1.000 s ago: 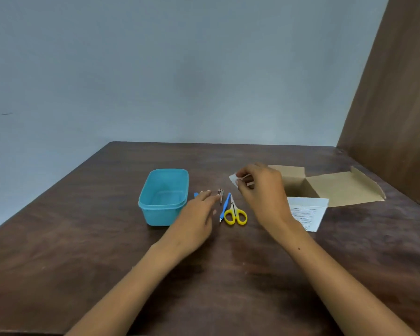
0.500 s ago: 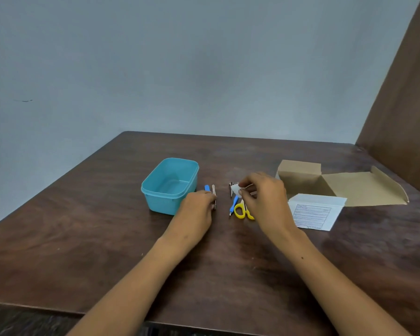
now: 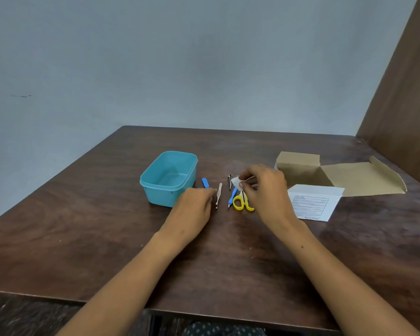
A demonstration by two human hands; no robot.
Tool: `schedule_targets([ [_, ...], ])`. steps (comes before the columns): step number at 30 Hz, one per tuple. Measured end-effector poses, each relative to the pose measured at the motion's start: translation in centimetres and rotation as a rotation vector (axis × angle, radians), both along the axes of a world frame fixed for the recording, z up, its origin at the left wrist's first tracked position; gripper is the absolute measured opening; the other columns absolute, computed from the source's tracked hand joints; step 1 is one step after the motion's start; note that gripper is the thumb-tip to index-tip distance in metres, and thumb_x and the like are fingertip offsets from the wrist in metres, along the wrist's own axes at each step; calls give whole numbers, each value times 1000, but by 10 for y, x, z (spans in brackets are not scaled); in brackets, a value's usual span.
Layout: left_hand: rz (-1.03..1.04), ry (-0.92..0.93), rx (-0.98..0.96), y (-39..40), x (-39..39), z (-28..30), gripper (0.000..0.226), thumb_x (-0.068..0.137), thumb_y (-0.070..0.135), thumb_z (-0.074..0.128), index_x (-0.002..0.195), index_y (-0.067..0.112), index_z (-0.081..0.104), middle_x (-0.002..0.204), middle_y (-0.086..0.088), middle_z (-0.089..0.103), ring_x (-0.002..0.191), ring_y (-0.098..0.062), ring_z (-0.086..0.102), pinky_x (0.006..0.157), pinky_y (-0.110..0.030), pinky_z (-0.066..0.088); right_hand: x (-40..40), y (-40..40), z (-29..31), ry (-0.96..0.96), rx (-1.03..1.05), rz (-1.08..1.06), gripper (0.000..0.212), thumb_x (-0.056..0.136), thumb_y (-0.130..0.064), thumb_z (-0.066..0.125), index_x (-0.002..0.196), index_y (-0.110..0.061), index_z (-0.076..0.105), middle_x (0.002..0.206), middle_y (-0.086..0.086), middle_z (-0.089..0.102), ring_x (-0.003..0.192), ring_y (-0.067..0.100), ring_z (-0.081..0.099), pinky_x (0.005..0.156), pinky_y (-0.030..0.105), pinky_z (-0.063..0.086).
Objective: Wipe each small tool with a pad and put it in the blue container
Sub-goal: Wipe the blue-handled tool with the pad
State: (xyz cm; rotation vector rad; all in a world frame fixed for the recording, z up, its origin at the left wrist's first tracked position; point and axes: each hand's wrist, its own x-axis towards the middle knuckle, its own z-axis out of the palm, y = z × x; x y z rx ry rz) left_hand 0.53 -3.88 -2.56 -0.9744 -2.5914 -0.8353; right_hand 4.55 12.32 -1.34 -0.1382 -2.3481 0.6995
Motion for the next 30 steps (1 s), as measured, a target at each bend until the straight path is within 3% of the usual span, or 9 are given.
schedule_targets([
  [5, 7, 24, -13, -2, 1, 1, 24, 91, 5, 52, 104, 11, 70, 97, -3, 71, 88, -15, 63, 76, -20, 45, 2, 0, 0, -11, -4, 4, 11, 80, -1, 66, 86, -9, 69, 88, 6, 69, 80, 21, 65, 72, 42, 55],
  [10, 7, 13, 17, -2, 0, 1, 10, 84, 8, 63, 90, 9, 71, 88, -4, 64, 81, -17, 60, 73, -31, 51, 1, 0, -1, -17, 0, 9, 11, 79, -2, 66, 87, -9, 69, 88, 6, 69, 81, 23, 65, 72, 43, 55],
  [15, 82, -1, -24, 5, 2, 3, 18, 84, -1, 58, 97, 5, 69, 93, -9, 65, 86, -23, 60, 75, -33, 49, 2, -2, 0, -25, -4, 22, 10, 79, -3, 67, 86, -10, 69, 87, 6, 70, 80, 23, 66, 73, 43, 55],
  [18, 112, 11, -56, 10, 4, 7, 25, 79, -11, 47, 95, 1, 63, 93, -12, 61, 89, -29, 58, 75, -42, 50, 3, -2, 1, -29, -13, 24, 9, 79, -3, 67, 85, -10, 70, 87, 5, 71, 79, 23, 66, 73, 43, 55],
  [23, 73, 56, -160, 14, 10, 12, 34, 84, -12, 43, 111, 7, 50, 107, -11, 50, 92, -29, 54, 74, -34, 46, 6, -4, 3, -29, -20, 27, 8, 80, -3, 66, 84, -9, 69, 88, 5, 71, 79, 21, 66, 72, 41, 55],
  [27, 104, 66, -28, 9, 5, 10, 31, 83, -14, 45, 106, 6, 51, 104, -10, 49, 88, -25, 54, 76, -39, 49, 6, -4, 4, -13, -31, 11, 10, 81, 0, 65, 86, -7, 70, 90, 8, 70, 79, 20, 66, 73, 37, 56],
  [30, 84, 97, 105, 11, 6, 15, 32, 83, -12, 49, 107, 8, 53, 107, -8, 49, 92, -20, 53, 79, -33, 49, 6, -5, 5, 30, -38, -2, 10, 80, 2, 66, 84, -6, 70, 89, 8, 69, 77, 21, 66, 69, 29, 54],
])
